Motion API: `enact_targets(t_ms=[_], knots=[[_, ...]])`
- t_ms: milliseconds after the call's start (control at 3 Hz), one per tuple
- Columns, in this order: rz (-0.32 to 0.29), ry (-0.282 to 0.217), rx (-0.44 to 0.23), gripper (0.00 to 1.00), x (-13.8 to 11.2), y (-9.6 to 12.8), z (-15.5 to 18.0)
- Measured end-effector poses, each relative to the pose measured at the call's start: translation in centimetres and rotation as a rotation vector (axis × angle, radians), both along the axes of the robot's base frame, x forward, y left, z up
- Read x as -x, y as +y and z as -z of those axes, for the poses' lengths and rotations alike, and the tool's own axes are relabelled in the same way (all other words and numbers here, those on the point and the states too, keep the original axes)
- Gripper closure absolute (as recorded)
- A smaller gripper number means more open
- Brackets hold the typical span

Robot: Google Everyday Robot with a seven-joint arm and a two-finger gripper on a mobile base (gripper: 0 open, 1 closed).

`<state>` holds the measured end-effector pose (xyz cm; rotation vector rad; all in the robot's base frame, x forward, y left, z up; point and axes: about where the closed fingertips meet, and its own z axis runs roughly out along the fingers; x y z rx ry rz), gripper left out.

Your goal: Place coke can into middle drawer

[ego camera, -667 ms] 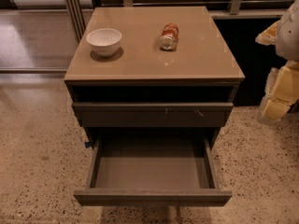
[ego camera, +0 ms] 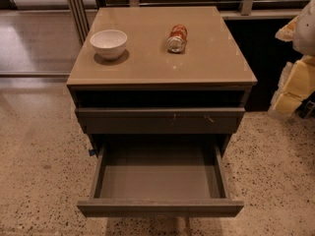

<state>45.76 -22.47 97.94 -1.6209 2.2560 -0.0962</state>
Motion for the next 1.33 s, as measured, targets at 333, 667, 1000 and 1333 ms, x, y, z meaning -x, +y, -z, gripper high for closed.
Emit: enact_targets(t_ms=[333,667,1000,1333], knots=[[0.186,0.003,-0.122,0.00,-4.6,-2.5,0.4],[0.321,0.052,-0.230,0.00,-10.2,-4.7,2.0],[0.344,0.125,-0.261,0.00,-15.1,-4.4,4.5],[0.345,0.086,-0.274,0.00,-17.0,-4.8,3.7]])
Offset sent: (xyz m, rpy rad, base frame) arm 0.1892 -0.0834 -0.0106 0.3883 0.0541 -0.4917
